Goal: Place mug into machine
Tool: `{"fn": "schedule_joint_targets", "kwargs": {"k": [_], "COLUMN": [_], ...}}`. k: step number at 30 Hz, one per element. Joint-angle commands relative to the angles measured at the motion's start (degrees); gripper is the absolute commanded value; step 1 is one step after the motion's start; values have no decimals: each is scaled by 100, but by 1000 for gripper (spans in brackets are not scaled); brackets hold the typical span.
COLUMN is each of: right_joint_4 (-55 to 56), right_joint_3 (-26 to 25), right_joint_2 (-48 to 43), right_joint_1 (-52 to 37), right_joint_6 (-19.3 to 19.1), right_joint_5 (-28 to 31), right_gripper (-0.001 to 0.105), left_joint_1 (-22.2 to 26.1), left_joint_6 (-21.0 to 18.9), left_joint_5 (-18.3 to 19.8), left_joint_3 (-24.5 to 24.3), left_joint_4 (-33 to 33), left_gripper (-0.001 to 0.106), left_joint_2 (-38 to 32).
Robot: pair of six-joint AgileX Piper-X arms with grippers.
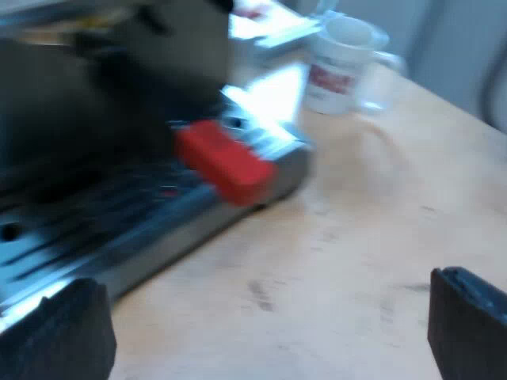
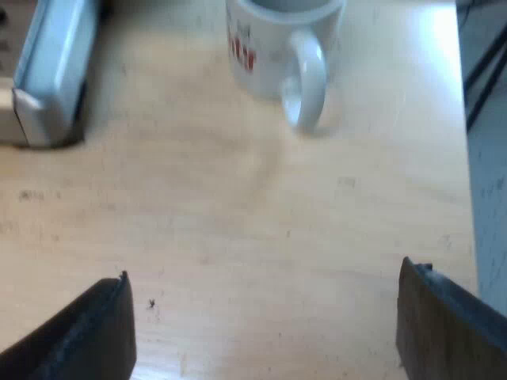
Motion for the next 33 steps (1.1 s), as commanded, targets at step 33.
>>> {"fn": "schedule_joint_targets", "kwargs": {"k": [33], "right_joint_4": [-5600], "right_joint_3": [2346], "right_joint_2": [2193], "right_joint_1": [-1044], "right_joint_6": [1092], "right_joint_5": [42], "right_gripper": [70], "left_joint_1": [-1231], "left_joint_6": [10], "left_joint_5": [741], "left_joint_3": [353], "left_joint_4": [-1291], "left_gripper": [82], "left_joint_2": [1484]}}
